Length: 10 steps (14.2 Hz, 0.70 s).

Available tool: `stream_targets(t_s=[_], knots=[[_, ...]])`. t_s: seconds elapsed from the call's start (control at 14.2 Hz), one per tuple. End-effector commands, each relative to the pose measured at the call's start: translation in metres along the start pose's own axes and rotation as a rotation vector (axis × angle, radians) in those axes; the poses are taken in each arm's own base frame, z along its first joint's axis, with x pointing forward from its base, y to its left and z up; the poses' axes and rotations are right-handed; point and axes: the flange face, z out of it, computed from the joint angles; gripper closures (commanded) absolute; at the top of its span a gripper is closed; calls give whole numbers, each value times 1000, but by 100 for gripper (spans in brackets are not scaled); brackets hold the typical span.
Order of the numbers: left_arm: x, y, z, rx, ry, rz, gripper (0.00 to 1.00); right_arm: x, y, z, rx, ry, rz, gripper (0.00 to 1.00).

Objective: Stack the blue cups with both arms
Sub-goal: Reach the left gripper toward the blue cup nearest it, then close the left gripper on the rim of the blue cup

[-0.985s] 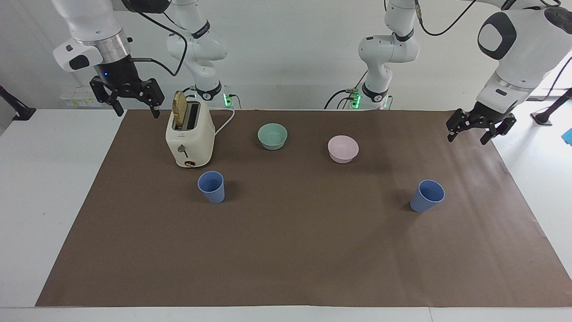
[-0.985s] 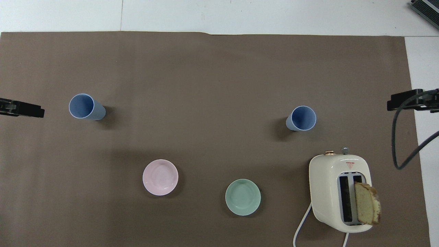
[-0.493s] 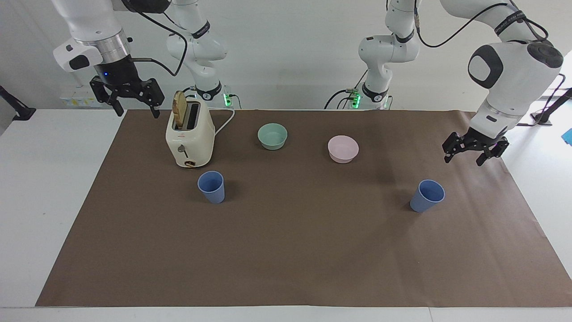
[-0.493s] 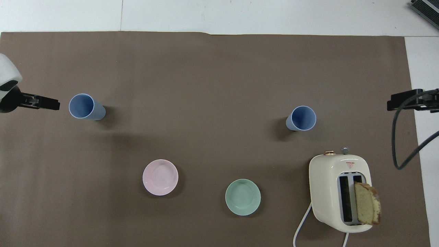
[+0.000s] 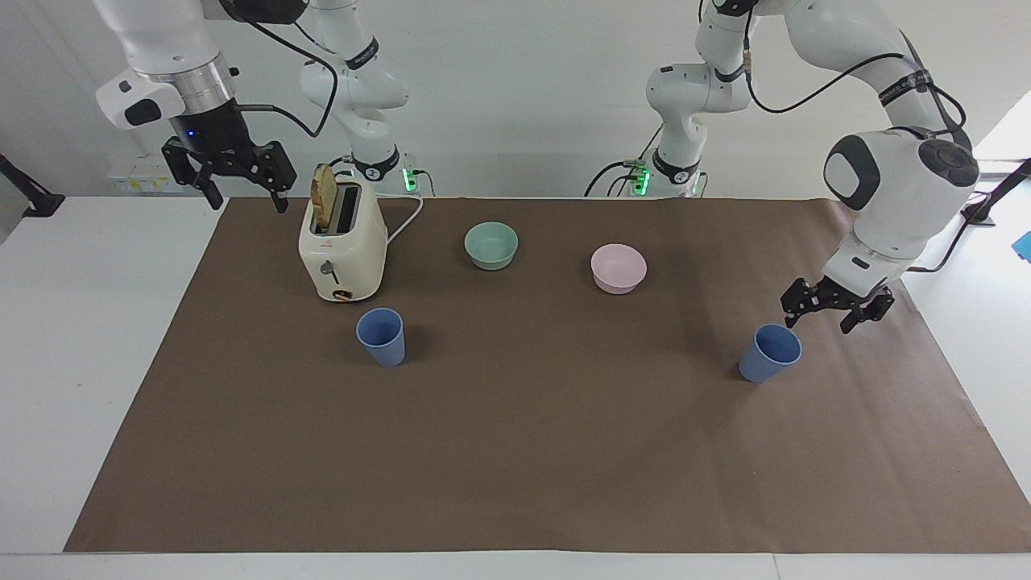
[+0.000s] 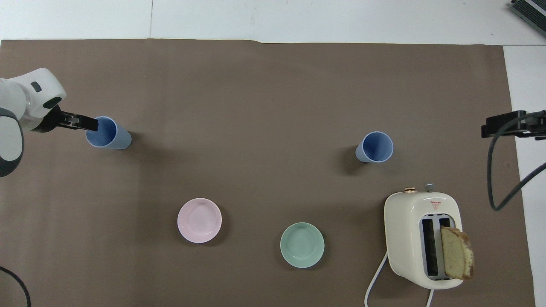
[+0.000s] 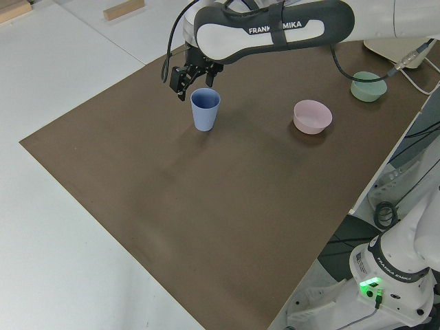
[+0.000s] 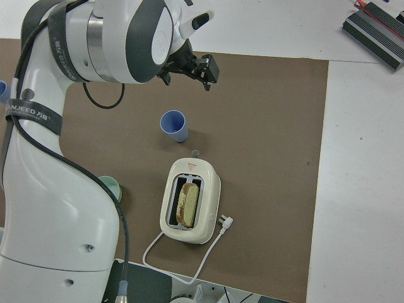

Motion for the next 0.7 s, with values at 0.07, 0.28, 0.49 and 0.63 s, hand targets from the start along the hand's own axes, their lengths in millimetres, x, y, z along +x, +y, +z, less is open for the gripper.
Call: stream_targets(t_s=[0.07,0.28,0.49,0.63], knots=[[-14,2,32,-15,22,-12,0,-4,1,-2,4,-1,18,0],[-16,-3,34,-9,43,-23,16,-4,1,-2,4,-1,18,0],[-13,2,62,-11,13,-34,26,-4,1,-2,4,-1,18,0],[-14,2,60,-12,10,-34,47,-4,1,-2,4,-1,18,0]])
